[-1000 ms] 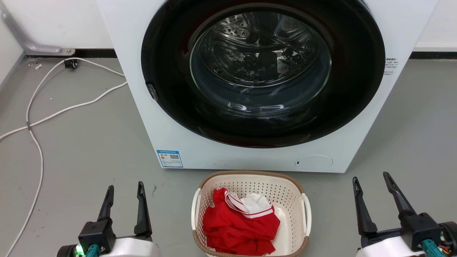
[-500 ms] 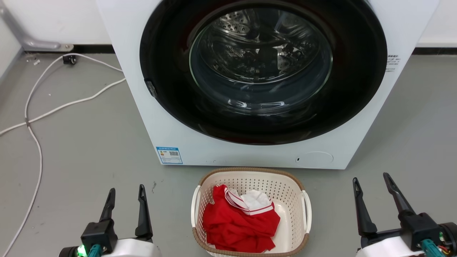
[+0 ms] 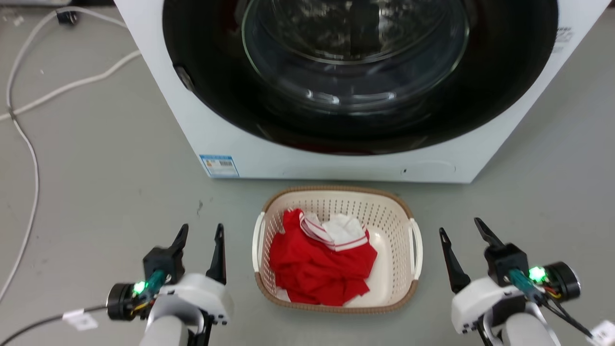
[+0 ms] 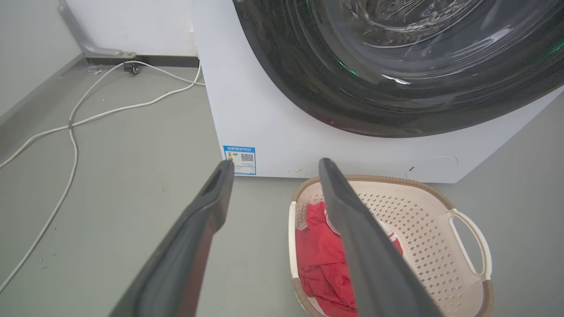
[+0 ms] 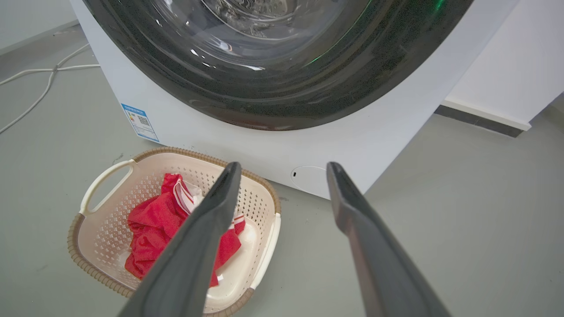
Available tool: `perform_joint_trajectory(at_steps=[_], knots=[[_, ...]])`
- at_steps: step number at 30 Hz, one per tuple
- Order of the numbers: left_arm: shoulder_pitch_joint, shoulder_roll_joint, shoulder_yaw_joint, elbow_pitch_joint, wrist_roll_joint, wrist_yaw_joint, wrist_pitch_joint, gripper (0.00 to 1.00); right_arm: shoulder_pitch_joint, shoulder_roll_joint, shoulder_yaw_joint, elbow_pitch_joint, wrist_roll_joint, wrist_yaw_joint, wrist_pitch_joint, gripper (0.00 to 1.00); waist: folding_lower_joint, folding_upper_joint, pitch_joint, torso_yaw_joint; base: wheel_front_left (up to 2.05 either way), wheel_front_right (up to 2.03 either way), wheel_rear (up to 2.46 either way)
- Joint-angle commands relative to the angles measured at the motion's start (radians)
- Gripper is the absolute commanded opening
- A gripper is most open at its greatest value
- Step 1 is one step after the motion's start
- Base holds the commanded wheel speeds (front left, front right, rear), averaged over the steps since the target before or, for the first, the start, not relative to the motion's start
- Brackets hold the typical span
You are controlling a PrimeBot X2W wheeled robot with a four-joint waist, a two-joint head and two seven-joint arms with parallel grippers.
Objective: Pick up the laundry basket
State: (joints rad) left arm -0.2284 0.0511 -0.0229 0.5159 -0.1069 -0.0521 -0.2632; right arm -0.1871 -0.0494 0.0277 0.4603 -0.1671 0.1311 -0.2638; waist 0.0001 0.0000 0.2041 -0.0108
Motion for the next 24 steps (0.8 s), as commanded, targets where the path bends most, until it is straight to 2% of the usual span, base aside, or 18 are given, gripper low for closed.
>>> perform_joint_trajectory(at_steps=[1, 13, 24], knots=[[-0.020, 0.003, -0.001, 0.012, 0.007, -0.004, -0.002, 1.00, -0.022, -0.002, 0.002, 0.014, -0.007, -0.001, -0.002, 1.00, -0.0001, 0.0000, 0.034, -0.003, 0.00, 0.00, 0.00], [-0.306, 0.046, -0.060, 0.380, 0.051, -0.054, -0.002, 1.00, -0.315, -0.001, 0.043, 0.345, -0.068, -0.001, -0.002, 1.00, -0.0001, 0.0000, 0.225, -0.029, 0.00, 0.00, 0.00], [-0.527, 0.068, -0.132, 0.641, 0.064, -0.073, -0.002, 1.00, -0.526, -0.001, 0.091, 0.561, -0.032, -0.001, -0.002, 1.00, -0.0001, 0.0000, 0.381, -0.035, 0.00, 0.00, 0.00]])
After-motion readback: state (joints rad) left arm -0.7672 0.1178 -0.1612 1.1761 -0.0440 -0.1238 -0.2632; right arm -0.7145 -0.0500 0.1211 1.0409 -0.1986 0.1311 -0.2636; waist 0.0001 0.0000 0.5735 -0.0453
